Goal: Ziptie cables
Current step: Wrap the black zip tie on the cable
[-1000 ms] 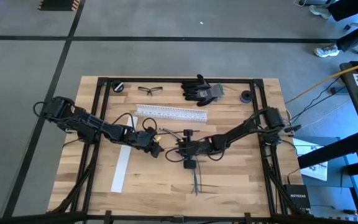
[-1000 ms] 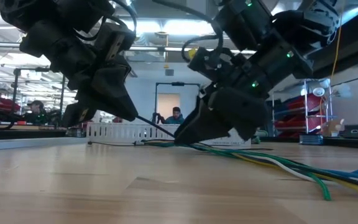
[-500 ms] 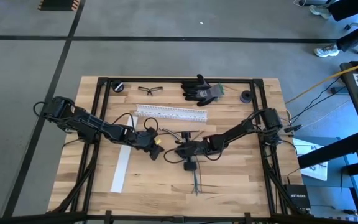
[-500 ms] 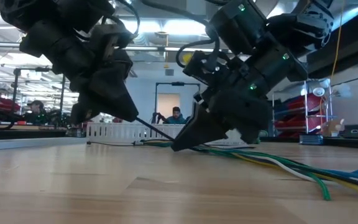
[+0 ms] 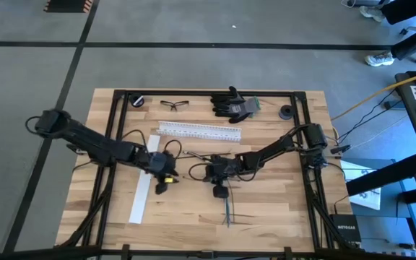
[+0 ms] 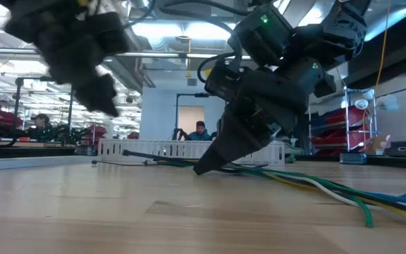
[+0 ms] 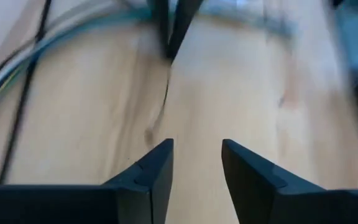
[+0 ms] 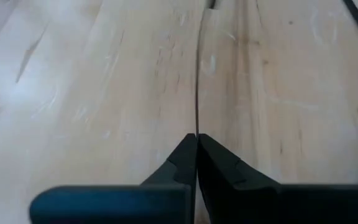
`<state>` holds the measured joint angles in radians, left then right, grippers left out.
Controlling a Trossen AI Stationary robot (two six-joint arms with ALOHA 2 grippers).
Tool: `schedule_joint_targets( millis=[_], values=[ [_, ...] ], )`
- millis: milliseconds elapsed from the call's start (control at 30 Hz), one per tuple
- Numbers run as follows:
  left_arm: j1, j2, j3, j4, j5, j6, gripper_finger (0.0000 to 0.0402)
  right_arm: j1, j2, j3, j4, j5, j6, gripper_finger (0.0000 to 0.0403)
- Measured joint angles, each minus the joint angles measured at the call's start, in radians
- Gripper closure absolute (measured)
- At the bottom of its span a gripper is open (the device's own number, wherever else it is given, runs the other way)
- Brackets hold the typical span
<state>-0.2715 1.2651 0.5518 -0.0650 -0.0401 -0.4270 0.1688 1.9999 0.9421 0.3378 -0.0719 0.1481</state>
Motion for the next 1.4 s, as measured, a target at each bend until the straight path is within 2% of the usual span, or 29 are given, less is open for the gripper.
schedule_joint_targets(
  millis=[100, 300, 633, 833, 1033, 1200, 1400],
  values=[
    [-0.088, -0.001, -0.018, -0.069, -0.125, -0.070, 0.0287, 0.000, 0.000, 0.000, 0.001, 0.000, 0.031, 0.0403],
    [-0.235, 0.127, -0.047, 0.161, -0.340, -0.272, 0.0304, -0.009, 0.000, 0.000, 0.034, -0.044, 0.076, 0.0403],
    [-0.233, 0.399, -0.047, 0.487, -0.503, -0.511, 0.0318, -0.027, -0.002, -0.001, 0.097, -0.052, 0.089, 0.0403],
    [-0.252, 0.477, -0.046, 0.668, -0.705, -0.529, 0.0318, -0.027, -0.002, -0.001, 0.120, -0.052, 0.091, 0.0403],
    [-0.300, 0.555, -0.046, 0.787, -0.859, -0.578, 0.0318, -0.027, -0.002, -0.006, 0.139, -0.052, 0.093, 0.0403],
    [-0.336, 0.629, -0.046, 0.910, -1.042, -0.591, 0.0318, -0.040, -0.002, -0.042, 0.211, -0.054, 0.141, 0.0403],
    [-0.342, 0.726, -0.039, 1.040, -1.134, -0.597, 0.0318, -0.045, -0.002, -0.056, 0.254, -0.075, 0.162, 0.0403]
  ],
)
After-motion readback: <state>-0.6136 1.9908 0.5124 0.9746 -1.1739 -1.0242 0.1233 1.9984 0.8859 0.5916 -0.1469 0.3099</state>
